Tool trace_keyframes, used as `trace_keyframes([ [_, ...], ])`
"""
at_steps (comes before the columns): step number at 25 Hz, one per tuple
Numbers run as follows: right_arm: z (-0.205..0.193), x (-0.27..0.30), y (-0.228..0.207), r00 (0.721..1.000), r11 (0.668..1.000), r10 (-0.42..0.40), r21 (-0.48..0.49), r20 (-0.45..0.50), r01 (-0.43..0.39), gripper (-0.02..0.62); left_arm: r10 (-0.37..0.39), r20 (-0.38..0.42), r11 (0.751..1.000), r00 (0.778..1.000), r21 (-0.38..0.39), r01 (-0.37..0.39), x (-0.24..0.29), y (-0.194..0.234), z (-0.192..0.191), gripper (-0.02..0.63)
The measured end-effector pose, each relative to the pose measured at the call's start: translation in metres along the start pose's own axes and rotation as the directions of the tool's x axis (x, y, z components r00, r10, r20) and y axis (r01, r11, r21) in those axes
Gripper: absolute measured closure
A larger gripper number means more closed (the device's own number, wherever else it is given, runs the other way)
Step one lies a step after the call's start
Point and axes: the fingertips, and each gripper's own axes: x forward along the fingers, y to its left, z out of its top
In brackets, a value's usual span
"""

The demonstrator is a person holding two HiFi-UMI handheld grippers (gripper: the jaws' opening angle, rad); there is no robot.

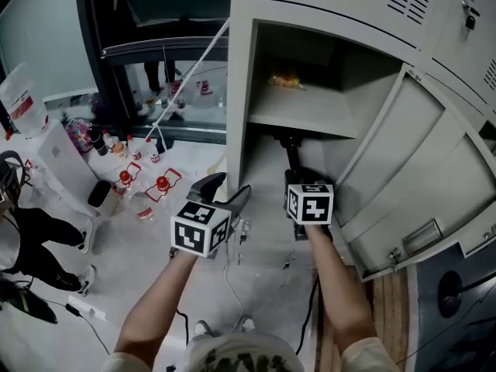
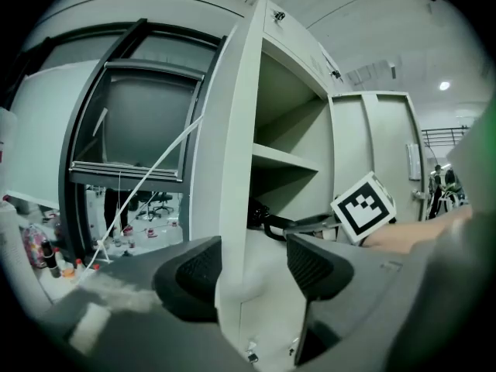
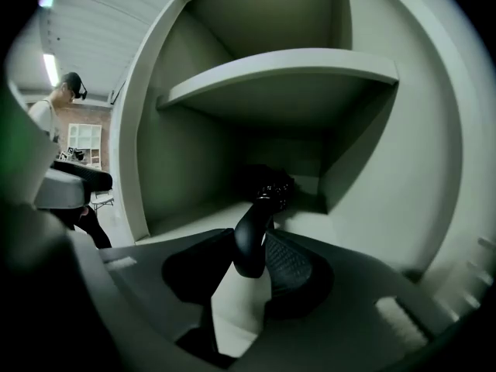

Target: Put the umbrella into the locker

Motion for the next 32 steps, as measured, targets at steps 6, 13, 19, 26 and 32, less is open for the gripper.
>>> trace_keyframes([
  [6, 0.004, 0.010, 0.002, 1.000, 1.000, 0.008, -0.006, -0.001, -0.008, 0.465, 0.030, -0.018, 1.000, 0.999, 0.002, -0.030, -0.002, 0.012, -0.006, 0.330],
  [13, 0.011, 0.002, 0.011, 0.999, 0.999, 0.031, 0.025, 0.034, -0.032, 0.451, 0.006, -0.021, 1.000, 1.000, 0.012, -0.006, -0.002, 0.009, -0.005, 0.330],
  [19, 0.023, -0.032, 0.023, 0.995, 0.997, 0.017, 0.070, 0.096, -0.024, 0.431, -0.027, -0.005, 0.999, 1.000, 0.020, 0.027, -0.014, 0.008, 0.001, 0.330],
  [26, 0.031, -0.094, 0.036, 0.987, 0.995, -0.039, 0.100, 0.156, 0.023, 0.466, -0.061, 0.006, 0.994, 0.998, 0.086, 0.060, -0.041, 0.009, 0.007, 0.390],
  [32, 0.031, -0.146, 0.048, 0.974, 0.990, -0.103, 0.113, 0.201, 0.081, 0.516, -0.067, 0.033, 0.994, 0.997, 0.088, 0.064, -0.065, 0.011, 0.013, 0.479],
])
